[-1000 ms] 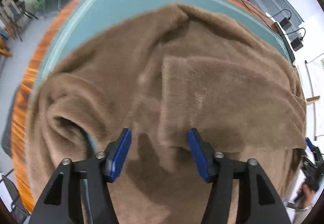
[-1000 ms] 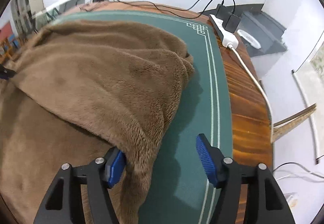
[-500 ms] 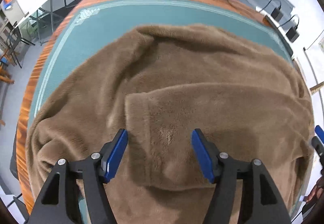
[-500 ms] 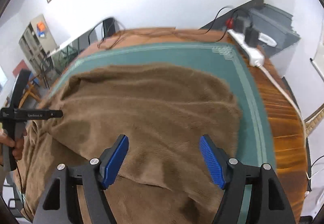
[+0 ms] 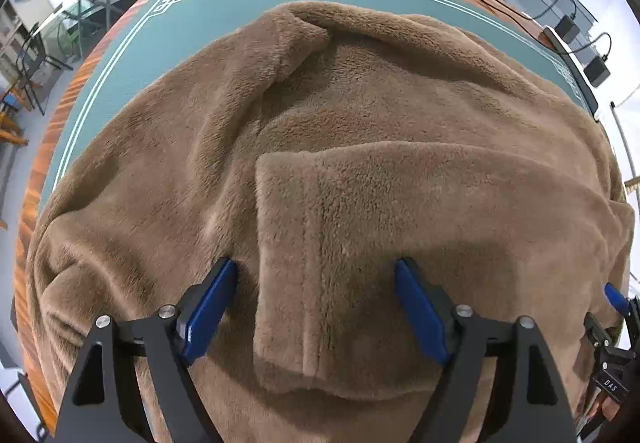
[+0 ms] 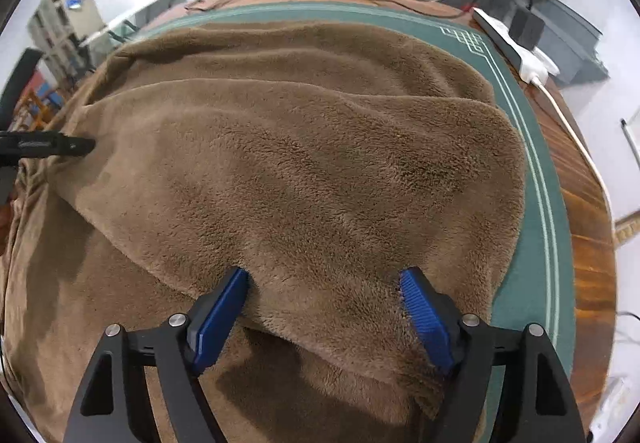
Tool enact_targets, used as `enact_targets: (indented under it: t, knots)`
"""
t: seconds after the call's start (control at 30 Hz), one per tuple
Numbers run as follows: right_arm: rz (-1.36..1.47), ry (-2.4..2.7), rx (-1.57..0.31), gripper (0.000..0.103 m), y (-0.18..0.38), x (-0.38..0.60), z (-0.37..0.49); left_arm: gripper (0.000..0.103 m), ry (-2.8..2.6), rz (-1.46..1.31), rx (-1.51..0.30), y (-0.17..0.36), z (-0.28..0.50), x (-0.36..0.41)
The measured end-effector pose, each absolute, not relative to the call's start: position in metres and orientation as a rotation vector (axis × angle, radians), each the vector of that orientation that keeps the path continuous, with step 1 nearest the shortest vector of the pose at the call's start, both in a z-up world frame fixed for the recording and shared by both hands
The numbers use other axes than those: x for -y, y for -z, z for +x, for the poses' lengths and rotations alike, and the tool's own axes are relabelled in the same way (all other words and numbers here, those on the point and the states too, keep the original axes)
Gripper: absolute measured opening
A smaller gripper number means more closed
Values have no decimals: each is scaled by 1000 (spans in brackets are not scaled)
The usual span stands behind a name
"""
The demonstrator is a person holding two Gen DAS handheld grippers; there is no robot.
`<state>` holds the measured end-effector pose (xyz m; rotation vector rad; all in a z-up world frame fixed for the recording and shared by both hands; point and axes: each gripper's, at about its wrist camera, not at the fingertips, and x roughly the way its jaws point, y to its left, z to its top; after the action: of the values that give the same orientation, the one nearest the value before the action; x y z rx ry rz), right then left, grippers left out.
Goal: Fold clothes
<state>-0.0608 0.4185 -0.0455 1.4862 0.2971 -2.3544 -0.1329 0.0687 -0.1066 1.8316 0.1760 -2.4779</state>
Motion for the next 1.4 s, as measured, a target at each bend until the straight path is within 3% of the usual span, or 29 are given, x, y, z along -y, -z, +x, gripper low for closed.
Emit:
enact_targets:
  t: [0.2, 0.43, 0.57, 0.63, 0.8, 1.17, 1.4]
  knots:
    - [1387, 2277, -202, 83, 25, -398, -24, 84, 2537, 1770, -282, 76, -93, -73]
    - [1435, 2114, -316, 83, 57, -378, 21, 84, 2481, 1860, -166, 99, -64, -98]
    - [1341, 2079, -519, 99, 68, -368, 36, 87, 2469, 1828, -100, 110, -58, -102]
    - [1352, 2074, -551, 100, 67, -366, 38, 87, 2442, 1823, -171, 103, -52, -98]
    - [1307, 2049, -383, 100, 43, -389, 60, 87, 2500, 1700, -296, 67, -10, -90]
    - [1207, 1864, -684, 100, 68, -426, 151, 87, 2436, 1797, -234, 75, 99, -107]
    - [1085, 1868, -652, 102, 78, -471, 163, 88, 2304, 1861, -228, 113, 129, -109]
